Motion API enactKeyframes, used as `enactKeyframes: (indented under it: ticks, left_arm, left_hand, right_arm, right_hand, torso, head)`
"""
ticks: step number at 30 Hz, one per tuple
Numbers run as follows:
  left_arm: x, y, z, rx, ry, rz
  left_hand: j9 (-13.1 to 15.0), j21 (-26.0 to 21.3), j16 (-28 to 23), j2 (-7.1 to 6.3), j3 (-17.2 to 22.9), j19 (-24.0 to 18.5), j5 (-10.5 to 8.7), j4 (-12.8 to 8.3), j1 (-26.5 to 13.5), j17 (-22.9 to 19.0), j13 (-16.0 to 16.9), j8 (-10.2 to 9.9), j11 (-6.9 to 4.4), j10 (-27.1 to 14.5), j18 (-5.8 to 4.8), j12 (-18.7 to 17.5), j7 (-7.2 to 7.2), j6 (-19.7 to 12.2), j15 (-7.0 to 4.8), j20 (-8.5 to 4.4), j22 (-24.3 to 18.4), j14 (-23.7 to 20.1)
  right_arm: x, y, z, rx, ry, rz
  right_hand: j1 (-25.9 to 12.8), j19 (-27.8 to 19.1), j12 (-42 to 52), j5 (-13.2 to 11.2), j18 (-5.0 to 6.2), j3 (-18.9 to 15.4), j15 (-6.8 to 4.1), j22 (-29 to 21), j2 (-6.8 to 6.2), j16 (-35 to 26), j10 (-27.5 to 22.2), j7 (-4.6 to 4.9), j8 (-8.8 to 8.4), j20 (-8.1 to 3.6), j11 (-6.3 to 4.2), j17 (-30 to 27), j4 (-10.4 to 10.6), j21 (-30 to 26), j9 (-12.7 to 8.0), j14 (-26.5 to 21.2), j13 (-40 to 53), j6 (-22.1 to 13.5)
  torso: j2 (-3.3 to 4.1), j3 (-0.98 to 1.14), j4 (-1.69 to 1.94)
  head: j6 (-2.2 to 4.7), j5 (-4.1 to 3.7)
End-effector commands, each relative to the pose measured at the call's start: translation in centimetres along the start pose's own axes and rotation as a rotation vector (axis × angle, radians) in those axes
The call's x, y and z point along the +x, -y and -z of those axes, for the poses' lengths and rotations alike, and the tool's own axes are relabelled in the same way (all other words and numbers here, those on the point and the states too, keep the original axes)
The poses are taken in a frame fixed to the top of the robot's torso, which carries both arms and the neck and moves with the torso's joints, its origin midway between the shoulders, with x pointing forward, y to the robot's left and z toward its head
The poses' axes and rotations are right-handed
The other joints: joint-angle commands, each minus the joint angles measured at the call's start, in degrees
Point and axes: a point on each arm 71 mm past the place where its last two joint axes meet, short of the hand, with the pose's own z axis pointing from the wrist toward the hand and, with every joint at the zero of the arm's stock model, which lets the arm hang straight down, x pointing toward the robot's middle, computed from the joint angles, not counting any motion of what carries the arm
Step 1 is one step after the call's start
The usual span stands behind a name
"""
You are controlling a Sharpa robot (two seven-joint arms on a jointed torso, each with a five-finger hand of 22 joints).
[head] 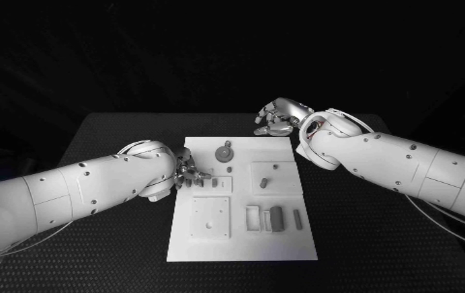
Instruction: Assemble the parts on the task board
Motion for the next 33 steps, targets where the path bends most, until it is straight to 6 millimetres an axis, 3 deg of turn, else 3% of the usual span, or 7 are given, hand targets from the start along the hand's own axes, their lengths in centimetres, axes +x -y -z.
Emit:
enactKeyframes:
  ticks: [1,23,27,30,33]
  left_arm:
    - [0.1,0.3,0.1,0.020,-0.007,0.038]
    - [-0.3,-0.2,0.2,0.023,0.015,0.076]
    - [-0.8,-0.1,0.6,0.048,0.053,0.124]
    - [-1.8,0.5,0.9,0.087,0.088,0.193]
    - [-2.8,1.1,1.2,0.156,0.135,0.302]
  left_hand:
    - [0.10,0.38,0.42,1.52,-1.19,-0.04,-0.15,0.04,0.83,0.09,0.14,0.26,-0.07,-0.22,-0.47,0.43,0.02,-0.18,0.09,-0.12,1.36,-0.29]
    - [0.08,0.68,0.50,1.90,-2.68,-0.11,-0.15,0.16,1.77,0.09,0.22,0.36,-0.13,-0.20,-0.49,0.57,-0.04,-0.10,0.04,-0.18,1.32,-0.23]
    - [0.13,0.77,0.63,0.82,-3.35,-0.16,-0.22,0.29,1.02,0.12,0.25,0.51,-0.09,-0.32,-0.51,0.70,0.01,-0.27,-0.08,-0.22,1.28,-0.27]
    - [0.07,0.91,1.44,-0.69,-3.26,-0.40,-0.23,0.28,1.50,0.40,0.59,0.00,0.45,-1.09,-0.60,1.53,0.89,-3.81,-0.40,-0.33,1.29,-0.92]
    - [-0.10,0.46,1.35,-1.54,-2.77,-1.79,-0.22,0.15,3.11,0.21,0.64,-0.84,1.71,-3.13,-0.83,1.76,2.31,-8.63,0.31,0.01,1.21,-2.72]
  right_arm:
    - [0.1,-0.1,0.0,-0.009,-0.010,0.000]
    - [0.1,0.0,0.0,-0.007,-0.009,0.000]
    - [0.0,0.1,0.0,-0.006,-0.008,0.001]
    - [0.0,0.1,0.0,-0.005,-0.007,0.001]
    - [0.0,0.2,0.0,-0.004,-0.007,0.002]
  right_hand:
    - [-0.48,0.10,0.18,0.02,0.82,0.03,0.02,0.33,0.03,-0.36,-0.44,0.27,-0.40,-0.33,0.05,-0.08,0.21,-0.40,-0.05,-0.47,-0.09,0.00]
    - [-0.51,0.09,0.19,0.02,0.82,0.04,0.02,0.33,0.08,-0.37,-0.46,0.27,-0.39,-0.32,0.06,-0.09,0.27,-0.43,-0.06,-0.48,-0.12,0.03]
    - [-0.51,0.09,0.20,0.02,0.82,0.04,0.02,0.33,0.08,-0.37,-0.46,0.27,-0.39,-0.32,0.06,-0.09,0.27,-0.43,-0.06,-0.48,-0.12,0.02]
    - [-0.51,0.09,0.20,0.02,0.82,0.04,0.02,0.33,0.07,-0.36,-0.46,0.27,-0.39,-0.32,0.06,-0.09,0.27,-0.43,-0.06,-0.48,-0.12,0.02]
    - [-0.50,0.09,0.20,0.02,0.82,0.04,0.02,0.33,0.07,-0.36,-0.47,0.28,-0.40,-0.32,0.06,-0.09,0.27,-0.43,-0.06,-0.48,-0.13,0.01]
  torso:
    - [0.01,0.01,0.02]
    - [0.02,0.01,-0.02]
    - [0.01,-0.01,-0.05]
    - [0.03,-0.04,-0.05]
    - [0.03,-0.05,-0.03]
  head:
    - [-0.01,-0.05]
    - [0.13,-0.20]
    - [0.38,-0.44]
    - [0.48,-0.59]
    - [0.49,-0.64]
